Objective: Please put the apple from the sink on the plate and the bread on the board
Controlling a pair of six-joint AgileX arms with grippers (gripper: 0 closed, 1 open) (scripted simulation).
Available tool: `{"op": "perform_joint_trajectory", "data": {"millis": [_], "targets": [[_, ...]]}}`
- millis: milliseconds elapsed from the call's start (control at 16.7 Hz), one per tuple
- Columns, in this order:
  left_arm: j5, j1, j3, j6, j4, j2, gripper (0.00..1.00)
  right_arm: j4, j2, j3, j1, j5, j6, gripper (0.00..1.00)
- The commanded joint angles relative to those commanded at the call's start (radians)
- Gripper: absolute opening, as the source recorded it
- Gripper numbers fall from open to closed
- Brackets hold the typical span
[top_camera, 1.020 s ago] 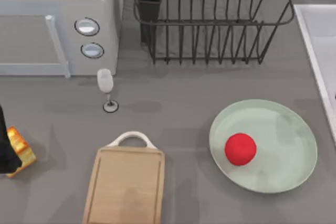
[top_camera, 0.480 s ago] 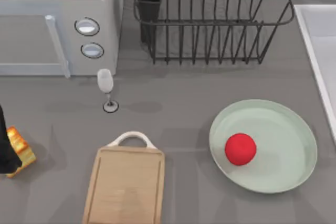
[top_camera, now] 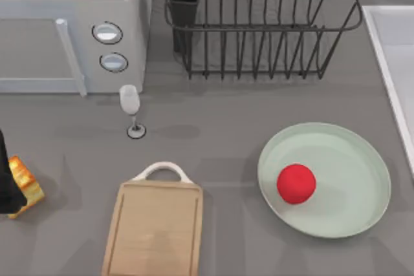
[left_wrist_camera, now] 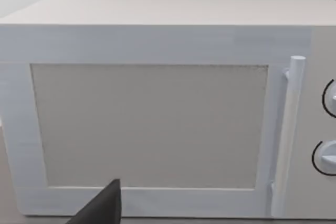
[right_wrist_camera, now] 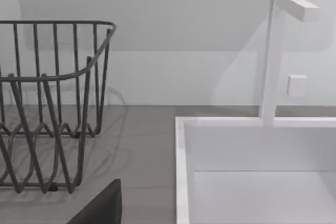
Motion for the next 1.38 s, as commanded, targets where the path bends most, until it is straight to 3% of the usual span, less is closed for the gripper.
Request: {"op": "perform_joint_trajectory", "data": {"millis": [240,480,1140,1380], "targets": [[0.0,0.0,0.026,0.02,-0.024,0.033,1.0,0.0,0.0,0.0,0.0,0.0,0.0,1.0],[0.0,0.001,0.173,0.136,-0.159,0.225,1.0,0.0,0.0,0.0,0.0,0.0,0.0,1.0],[0.0,0.003,0.812,0.64,-0.74,1.253,1.0,0.0,0.0,0.0,0.0,0.0,0.0,1.0],[0.0,0.004,0.998,0.779,-0.904,1.537,1.0,0.0,0.0,0.0,0.0,0.0,0.0,1.0]]}}
